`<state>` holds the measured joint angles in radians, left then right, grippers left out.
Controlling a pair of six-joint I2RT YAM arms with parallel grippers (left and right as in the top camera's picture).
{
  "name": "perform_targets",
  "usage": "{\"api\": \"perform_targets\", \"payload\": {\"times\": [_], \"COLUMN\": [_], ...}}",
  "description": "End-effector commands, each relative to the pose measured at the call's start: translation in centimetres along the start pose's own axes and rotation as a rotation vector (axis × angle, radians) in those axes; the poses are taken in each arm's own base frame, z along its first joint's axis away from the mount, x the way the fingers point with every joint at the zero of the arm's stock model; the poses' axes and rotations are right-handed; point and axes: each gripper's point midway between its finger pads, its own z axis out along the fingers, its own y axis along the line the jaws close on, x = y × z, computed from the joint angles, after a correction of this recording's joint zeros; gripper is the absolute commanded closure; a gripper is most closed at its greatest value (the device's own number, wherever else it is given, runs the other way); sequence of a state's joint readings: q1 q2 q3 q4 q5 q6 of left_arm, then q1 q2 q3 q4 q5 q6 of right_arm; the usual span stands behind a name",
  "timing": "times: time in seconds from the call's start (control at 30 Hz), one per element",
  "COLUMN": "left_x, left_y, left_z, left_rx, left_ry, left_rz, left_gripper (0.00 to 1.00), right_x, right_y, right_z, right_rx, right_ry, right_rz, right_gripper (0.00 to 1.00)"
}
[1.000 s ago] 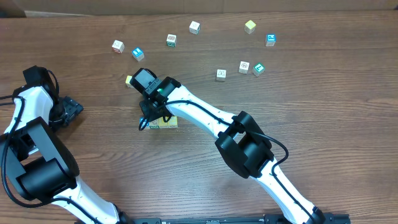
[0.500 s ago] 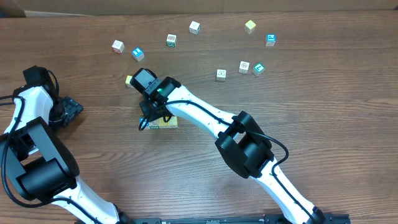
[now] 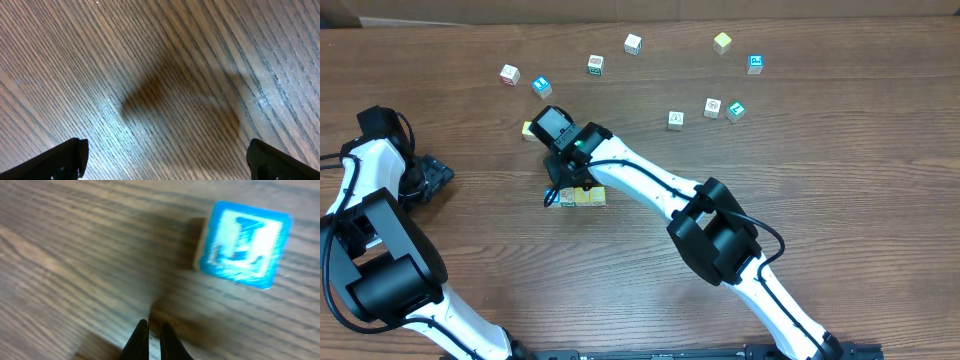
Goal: Form a horizontal line
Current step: 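Lift the right gripper and move it up-right toward the scattered blocks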
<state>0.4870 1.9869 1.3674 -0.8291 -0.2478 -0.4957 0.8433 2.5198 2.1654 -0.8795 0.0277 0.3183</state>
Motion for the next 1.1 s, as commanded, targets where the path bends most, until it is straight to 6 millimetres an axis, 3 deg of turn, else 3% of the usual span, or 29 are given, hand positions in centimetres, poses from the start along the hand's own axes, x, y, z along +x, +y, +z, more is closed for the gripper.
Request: {"api": "perform_targets", "payload": {"times": [0.0, 0.33, 0.67, 0.93, 1.07], "left_x": [0.1, 0.1, 0.1, 0.1, 0.1], "left_y": [0.3, 0.3, 0.3, 0.3, 0.3], "left_z": [0.2, 0.2, 0.2, 0.2, 0.2], "left_rx": [-0.013, -0.013, -0.013, -0.013, -0.013], "left_ry": [0.002, 0.002, 0.002, 0.002, 0.002], "left_rz": [0.000, 0.000, 0.000, 0.000, 0.000], "left_gripper": [0.00, 0.00, 0.00, 0.00, 0.00], "right_x": [-2.1, -1.4, 0.8, 2.6, 3.4], "right_y": [-1.4, -6.1, -11.9, -16.2, -18.5], "right_z": [-2.3, -2.4, -3.1, -4.0, -4.5], "right_rx": [0.014, 0.071, 0.147, 0.197, 0.218], "right_ry": [-0.058, 0.012, 0.137, 0.228, 0.268], "right_rz": [0.034, 0.102, 0.213, 0.291, 0.334], "right_gripper": [0.93, 0.90, 0.89, 0.70, 0.54]}}
